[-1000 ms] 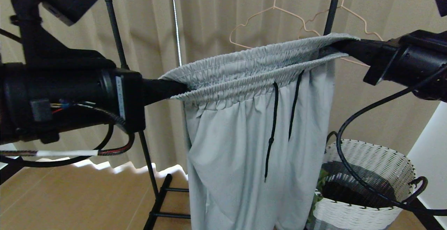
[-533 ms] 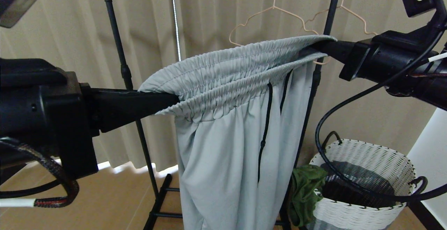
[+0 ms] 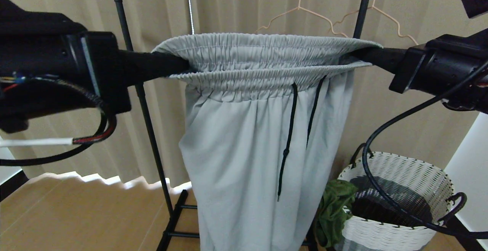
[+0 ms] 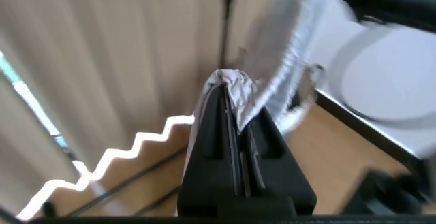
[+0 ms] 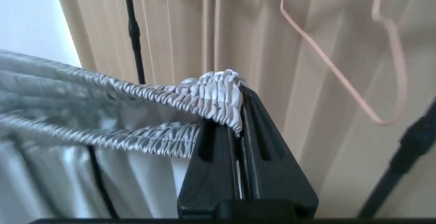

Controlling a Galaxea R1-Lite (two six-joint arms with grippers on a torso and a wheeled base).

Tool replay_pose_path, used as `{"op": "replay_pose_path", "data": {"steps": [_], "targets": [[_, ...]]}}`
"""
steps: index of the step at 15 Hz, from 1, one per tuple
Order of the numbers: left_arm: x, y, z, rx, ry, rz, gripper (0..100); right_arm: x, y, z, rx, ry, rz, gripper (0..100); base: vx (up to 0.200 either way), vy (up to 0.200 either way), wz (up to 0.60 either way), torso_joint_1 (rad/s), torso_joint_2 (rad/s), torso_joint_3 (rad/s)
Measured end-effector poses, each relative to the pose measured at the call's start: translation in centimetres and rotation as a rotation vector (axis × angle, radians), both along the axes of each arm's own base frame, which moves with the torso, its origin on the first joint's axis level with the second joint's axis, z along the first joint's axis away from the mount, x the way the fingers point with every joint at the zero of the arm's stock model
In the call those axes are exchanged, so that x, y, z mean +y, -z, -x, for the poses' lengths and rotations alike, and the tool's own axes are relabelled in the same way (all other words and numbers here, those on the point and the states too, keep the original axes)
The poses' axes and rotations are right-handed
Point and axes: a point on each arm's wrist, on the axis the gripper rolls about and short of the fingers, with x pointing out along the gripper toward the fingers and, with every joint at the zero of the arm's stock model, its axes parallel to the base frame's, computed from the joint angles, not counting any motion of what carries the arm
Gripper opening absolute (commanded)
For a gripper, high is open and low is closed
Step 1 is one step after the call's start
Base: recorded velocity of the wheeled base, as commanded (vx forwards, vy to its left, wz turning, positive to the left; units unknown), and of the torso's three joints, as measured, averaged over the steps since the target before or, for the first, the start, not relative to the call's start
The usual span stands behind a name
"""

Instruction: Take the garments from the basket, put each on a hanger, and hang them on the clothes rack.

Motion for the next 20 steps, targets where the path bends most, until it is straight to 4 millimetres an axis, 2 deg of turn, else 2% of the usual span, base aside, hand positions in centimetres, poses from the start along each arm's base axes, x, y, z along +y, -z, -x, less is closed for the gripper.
{"op": "replay_pose_path", "data": {"steps": [3,5,7,10,13,15,17,20], "targets": [[-1.1,-0.3,-3.7,-0.054,-0.152,0.031,0,-1.0,-0.5,2.5,0.042,-0.008,0.017,0,0.000,0.000,0.00,0.000,0.00,0.000],[-2.0,-0.4,-5.7,-0.086,-0.214,0.053,0,-1.6,0.0,4.4,0.073,-0.039,0.030,0,0.000,0.000,0.00,0.000,0.00,0.000],[-2.7,-0.3,-6.9,-0.085,-0.224,0.052,0,-1.8,0.7,6.1,0.091,-0.106,0.037,0,0.000,0.000,0.00,0.000,0.00,0.000],[-3.2,0.1,-7.5,-0.073,-0.225,0.040,0,-2.1,1.2,7.2,0.091,-0.130,0.044,0,0.000,0.000,0.00,0.000,0.00,0.000],[-3.0,0.9,-7.1,-0.029,-0.221,0.000,0,-2.3,1.1,6.9,0.051,-0.102,0.076,0,0.000,0.000,0.00,0.000,0.00,0.000],[-2.2,1.3,-6.0,0.033,-0.210,-0.055,0,-2.6,0.5,5.9,0.005,-0.050,0.068,0,0.000,0.000,0.00,0.000,0.00,0.000],[-1.6,0.7,-4.9,0.037,-0.200,-0.057,0,-2.6,0.1,5.0,-0.023,-0.021,0.059,0,0.000,0.000,0.00,0.000,0.00,0.000],[-1.2,-0.1,-2.2,0.061,-0.146,-0.082,0,-1.8,-0.8,2.4,-0.089,0.003,0.029,0,0.000,0.000,0.00,0.000,0.00,0.000]]}}
